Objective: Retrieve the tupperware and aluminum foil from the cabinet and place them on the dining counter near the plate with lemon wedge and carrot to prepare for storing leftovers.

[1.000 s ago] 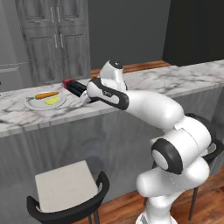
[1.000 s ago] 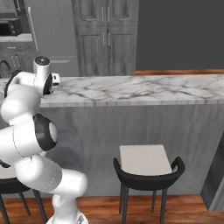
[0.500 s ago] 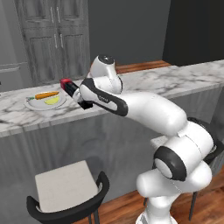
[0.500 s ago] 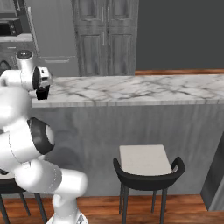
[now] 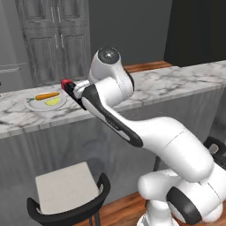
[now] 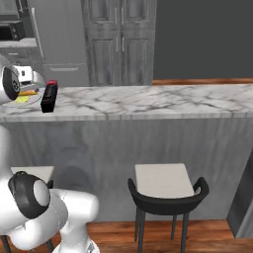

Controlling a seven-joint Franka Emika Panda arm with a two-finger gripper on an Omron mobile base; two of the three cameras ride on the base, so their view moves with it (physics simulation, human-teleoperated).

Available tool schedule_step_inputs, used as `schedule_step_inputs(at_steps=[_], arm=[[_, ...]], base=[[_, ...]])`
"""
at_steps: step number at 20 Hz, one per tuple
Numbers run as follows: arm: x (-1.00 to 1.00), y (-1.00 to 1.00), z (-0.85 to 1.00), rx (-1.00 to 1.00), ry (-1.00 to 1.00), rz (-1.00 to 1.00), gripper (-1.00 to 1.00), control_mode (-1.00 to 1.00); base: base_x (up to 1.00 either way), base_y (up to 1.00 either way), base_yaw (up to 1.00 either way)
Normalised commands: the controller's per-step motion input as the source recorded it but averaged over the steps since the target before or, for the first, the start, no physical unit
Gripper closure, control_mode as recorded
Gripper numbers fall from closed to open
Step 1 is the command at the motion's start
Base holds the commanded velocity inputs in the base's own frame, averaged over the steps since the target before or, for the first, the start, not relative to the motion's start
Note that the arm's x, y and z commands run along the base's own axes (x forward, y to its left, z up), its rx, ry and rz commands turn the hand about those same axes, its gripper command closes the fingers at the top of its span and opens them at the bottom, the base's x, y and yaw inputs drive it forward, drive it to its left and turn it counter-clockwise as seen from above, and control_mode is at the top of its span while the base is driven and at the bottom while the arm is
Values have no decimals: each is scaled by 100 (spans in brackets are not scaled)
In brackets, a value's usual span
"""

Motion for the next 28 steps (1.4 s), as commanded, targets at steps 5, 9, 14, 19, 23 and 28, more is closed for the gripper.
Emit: schedule_step_inputs(at_steps=[5, 9, 14, 19, 23, 28], arm=[[-96, -96, 10, 7, -5, -31, -100, -100], [-98, -100, 0, 10, 0, -26, -100, -100], [-86, -84, 1, 8, -2, -12, -100, -100], [-26, -19, 11, 5, -4, 0, -100, -100], [-24, -29, 16, 6, -2, 4, -100, -100], [-38, -42, 6, 8, -2, 3, -100, 100]], base=[[0, 0, 0], [0, 0, 0], [0, 0, 0], [0, 0, 0], [0, 0, 0], [-13, -11, 0]])
